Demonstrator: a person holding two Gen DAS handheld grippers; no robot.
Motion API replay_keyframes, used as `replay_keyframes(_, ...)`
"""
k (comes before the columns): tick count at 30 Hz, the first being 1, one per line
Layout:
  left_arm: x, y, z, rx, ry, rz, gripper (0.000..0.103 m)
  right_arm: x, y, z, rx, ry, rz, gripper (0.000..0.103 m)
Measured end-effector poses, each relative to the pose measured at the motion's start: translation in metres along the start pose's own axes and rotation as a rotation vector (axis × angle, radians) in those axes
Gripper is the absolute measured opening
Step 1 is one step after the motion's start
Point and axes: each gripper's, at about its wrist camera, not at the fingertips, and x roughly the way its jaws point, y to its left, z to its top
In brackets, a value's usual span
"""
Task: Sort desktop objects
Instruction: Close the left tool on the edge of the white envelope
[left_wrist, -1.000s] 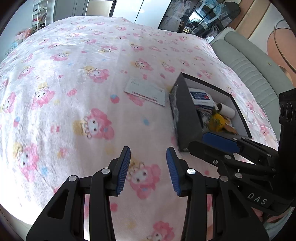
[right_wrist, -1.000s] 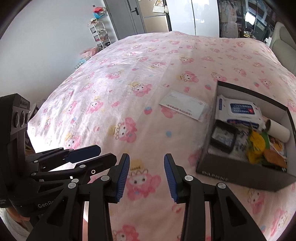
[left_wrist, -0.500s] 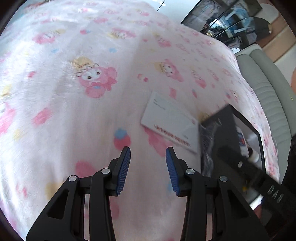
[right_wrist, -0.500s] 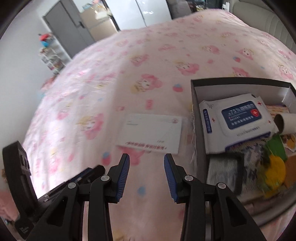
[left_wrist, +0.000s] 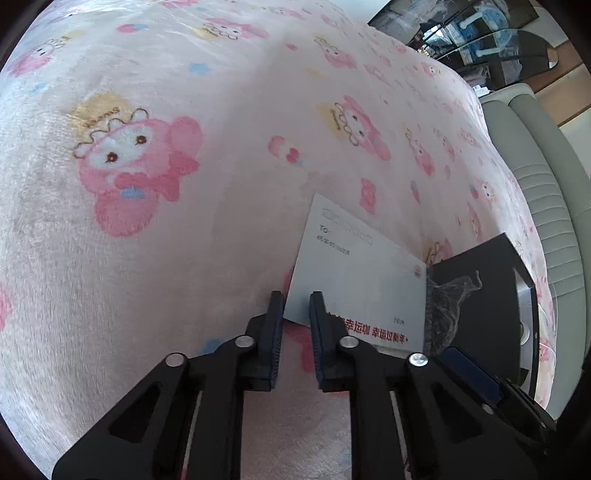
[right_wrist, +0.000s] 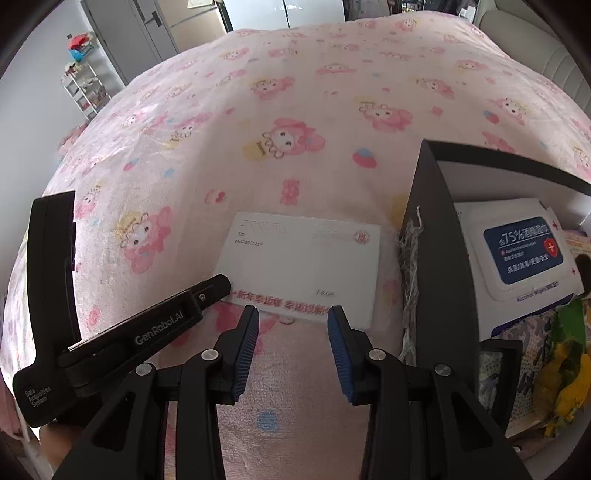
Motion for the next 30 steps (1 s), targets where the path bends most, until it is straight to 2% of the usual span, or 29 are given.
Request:
replay_keyframes(7,-0.054,0.017,-0.040,-0.026,-0.085,-0.008,0.006,0.003,0.006,-0.008,-0.007,0.006,0.024,0.035)
replay_keyframes(12,-0.087,0.033,-0.069,-0.033,-0.088,0.040,0.006,0.008,0.012,-0.023,-0.014,0.052,0.049,0.035)
replay_keyframes(16,-0.117,0.052,-0.121,-0.041,-0.047,0.038,0.006,-0.001,0.012,-0.050,-0.067,0.096,0.128,0.036)
replay_keyframes(18,-0.123,0.064,-0.141,-0.048,-0.010,0.080,0.007,-0.005,0.016,-0.067,-0.130,0.120,0.156,0.036)
replay_keyframes(20,-0.127,0.075,-0.152,-0.048,0.005,0.135,0.007,-0.009,0.022,-0.084,-0.213,0.137,0.178,0.041)
replay_keyframes(22,-0.130,0.085,-0.152,-0.080,-0.003,0.106,0.009,-0.010,0.029,-0.094,-0.267,0.141,0.158,0.043)
replay_keyframes(23,-0.131,0.087,-0.150,-0.095,-0.009,0.092,0.013,-0.009,0.031,-0.096,-0.278,0.143,0.146,0.043)
replay_keyframes(24,-0.133,0.088,-0.145,-0.102,-0.022,0.076,0.022,-0.007,0.034,-0.099,-0.290,0.145,0.134,0.043)
replay_keyframes(26,-0.131,0.085,-0.137,-0.102,-0.041,0.050,0.029,-0.004,0.035,-0.097,-0.281,0.145,0.114,0.043)
replay_keyframes(28,-0.127,0.079,-0.129,-0.094,-0.054,0.026,0.029,-0.002,0.036,-0.089,-0.271,0.119,0.082,0.044)
replay_keyframes(30,-0.115,0.075,-0.124,-0.102,-0.047,0.010,0.029,0.003,0.037,-0.079,-0.270,0.103,0.061,0.050)
